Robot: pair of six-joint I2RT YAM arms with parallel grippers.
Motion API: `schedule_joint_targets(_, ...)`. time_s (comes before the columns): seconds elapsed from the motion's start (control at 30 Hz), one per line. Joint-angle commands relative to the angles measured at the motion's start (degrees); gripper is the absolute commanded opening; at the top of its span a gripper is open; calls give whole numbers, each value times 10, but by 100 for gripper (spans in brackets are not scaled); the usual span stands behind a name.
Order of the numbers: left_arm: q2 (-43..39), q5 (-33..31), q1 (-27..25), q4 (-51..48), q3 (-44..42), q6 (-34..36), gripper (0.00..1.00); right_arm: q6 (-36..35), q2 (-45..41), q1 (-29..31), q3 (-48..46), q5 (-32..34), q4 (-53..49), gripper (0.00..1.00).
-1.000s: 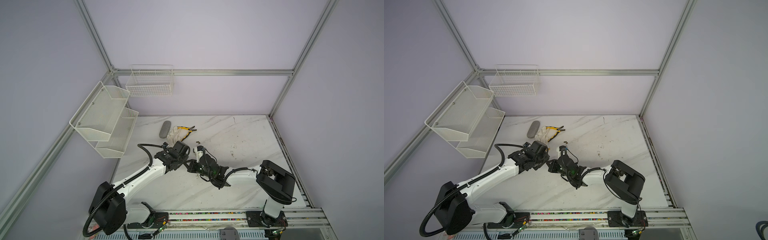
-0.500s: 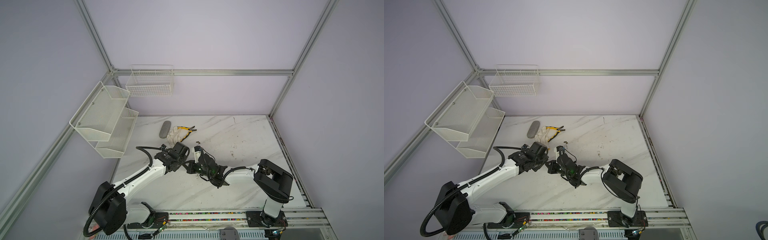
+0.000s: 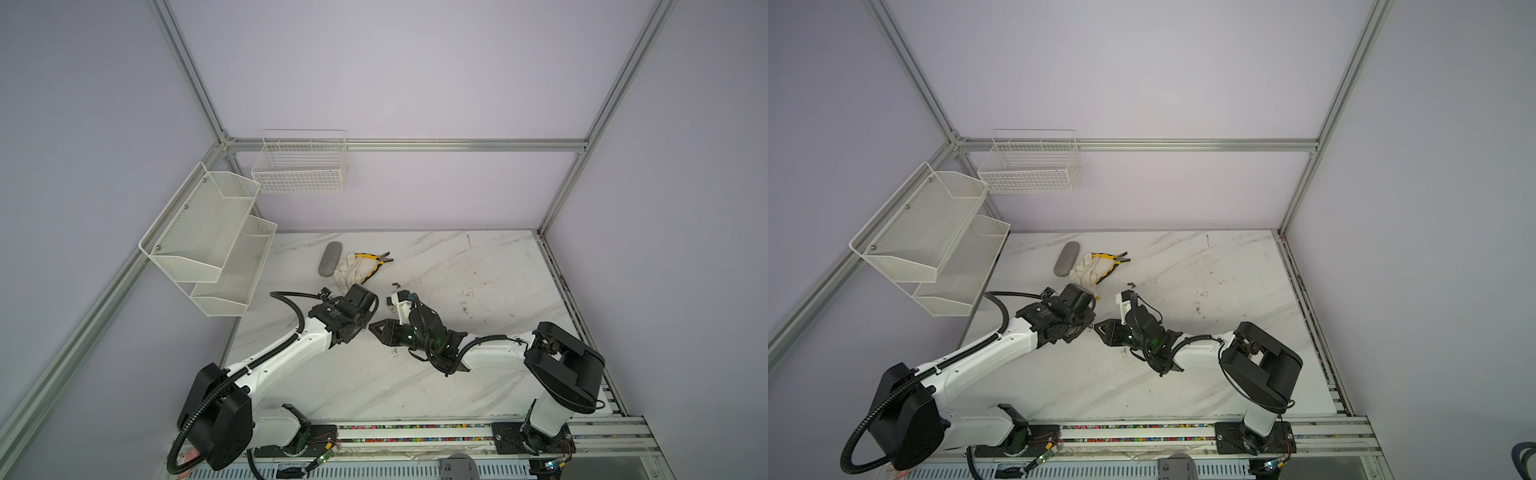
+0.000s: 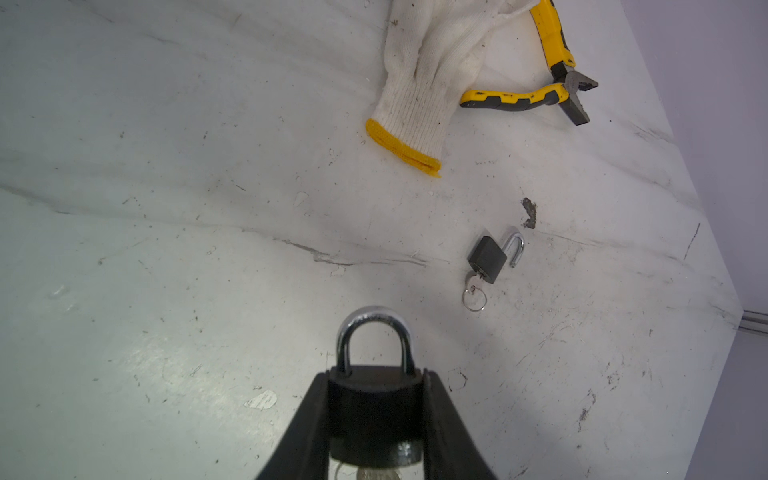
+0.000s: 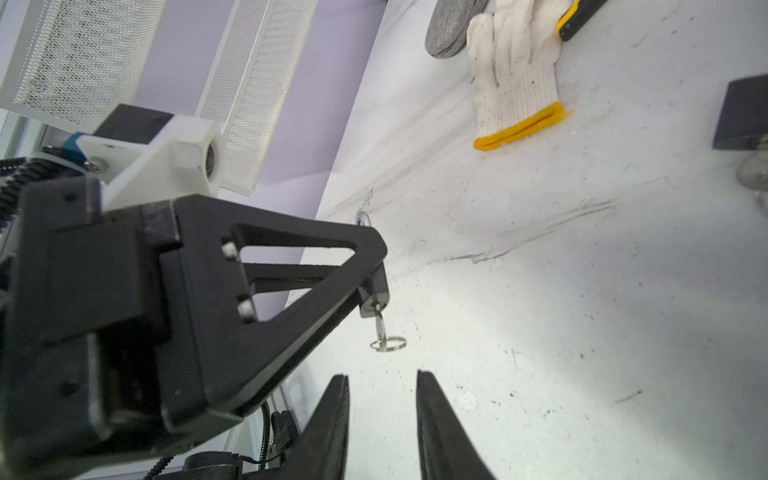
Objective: Unlock with the key
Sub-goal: 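Open the right gripper, leaving the key in the padlock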
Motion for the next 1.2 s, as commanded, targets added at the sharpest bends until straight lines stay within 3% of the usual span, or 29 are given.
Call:
schedule_joint_targets(0.0,-22,-7,2,21,21,11,0,35,21,-7,18,-21,37,27)
schedule_joint_targets(0.63,-30,12,2,33,20,18,0,33,49,-9,46,-10,61,16)
schedule_joint_targets(0.97,-32,58,2,55,24,9,0,27,57,-10,53,-13,52,8)
schedule_joint_targets(1.03,-35,74,1,64,20,3,0,35,60,-10,57,-16,54,2)
schedule_joint_targets(1.17,-51,91,-1,96,6,-10,0,73,58,-12,58,-34,72,0)
